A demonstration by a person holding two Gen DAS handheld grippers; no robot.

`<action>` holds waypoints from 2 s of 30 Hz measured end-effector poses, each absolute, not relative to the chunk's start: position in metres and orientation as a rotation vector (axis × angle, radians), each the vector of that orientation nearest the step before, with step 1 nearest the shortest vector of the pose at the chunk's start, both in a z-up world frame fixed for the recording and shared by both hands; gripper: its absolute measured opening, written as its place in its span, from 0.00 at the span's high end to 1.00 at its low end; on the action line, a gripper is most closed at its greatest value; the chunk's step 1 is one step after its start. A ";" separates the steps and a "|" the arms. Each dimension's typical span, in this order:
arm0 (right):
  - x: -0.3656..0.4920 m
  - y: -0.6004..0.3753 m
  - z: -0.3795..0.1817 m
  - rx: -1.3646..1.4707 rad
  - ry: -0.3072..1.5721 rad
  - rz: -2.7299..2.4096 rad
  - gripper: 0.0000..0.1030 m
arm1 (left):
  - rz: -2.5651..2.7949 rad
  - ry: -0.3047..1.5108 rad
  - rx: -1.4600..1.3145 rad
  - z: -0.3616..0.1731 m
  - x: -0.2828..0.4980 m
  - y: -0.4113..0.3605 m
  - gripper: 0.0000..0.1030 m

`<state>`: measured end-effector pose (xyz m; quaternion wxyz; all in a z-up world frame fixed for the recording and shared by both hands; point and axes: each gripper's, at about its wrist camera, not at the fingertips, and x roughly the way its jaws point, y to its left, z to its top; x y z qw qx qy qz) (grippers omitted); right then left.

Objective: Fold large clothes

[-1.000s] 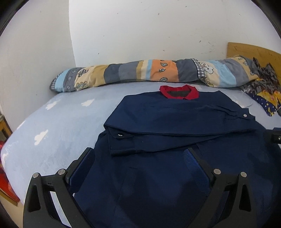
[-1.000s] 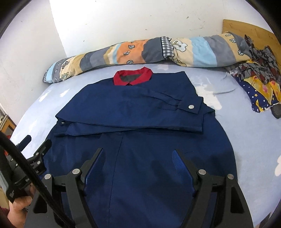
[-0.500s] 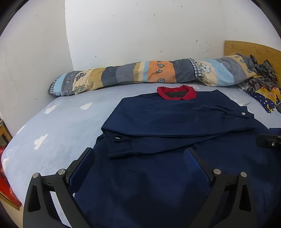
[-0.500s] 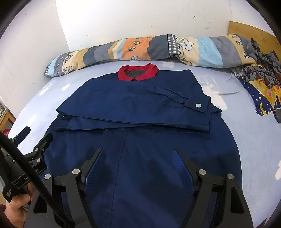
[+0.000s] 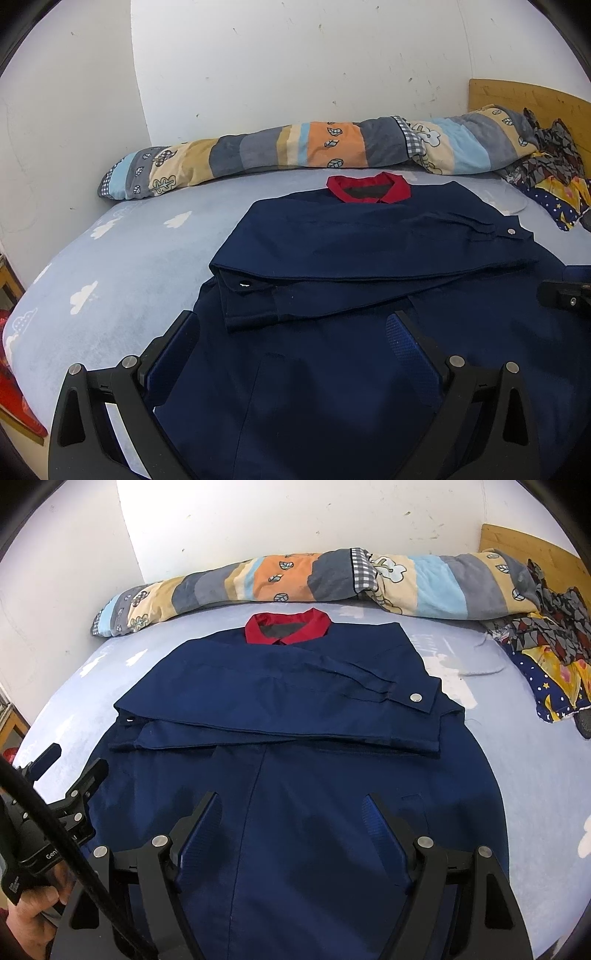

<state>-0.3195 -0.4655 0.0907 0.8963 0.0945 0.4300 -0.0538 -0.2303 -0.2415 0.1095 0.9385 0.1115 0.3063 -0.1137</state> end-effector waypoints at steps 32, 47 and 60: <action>-0.355 -0.476 0.086 0.125 0.937 -0.111 0.20 | -0.299 0.773 0.305 0.080 -0.243 -0.212 0.02; -0.472 -0.623 0.033 0.734 1.013 -0.307 0.18 | -0.073 1.094 -0.183 0.040 -0.219 -0.058 0.03; -0.504 -0.564 0.019 0.752 1.050 -0.150 0.74 | -0.291 1.245 -0.363 0.032 -0.263 -0.033 0.58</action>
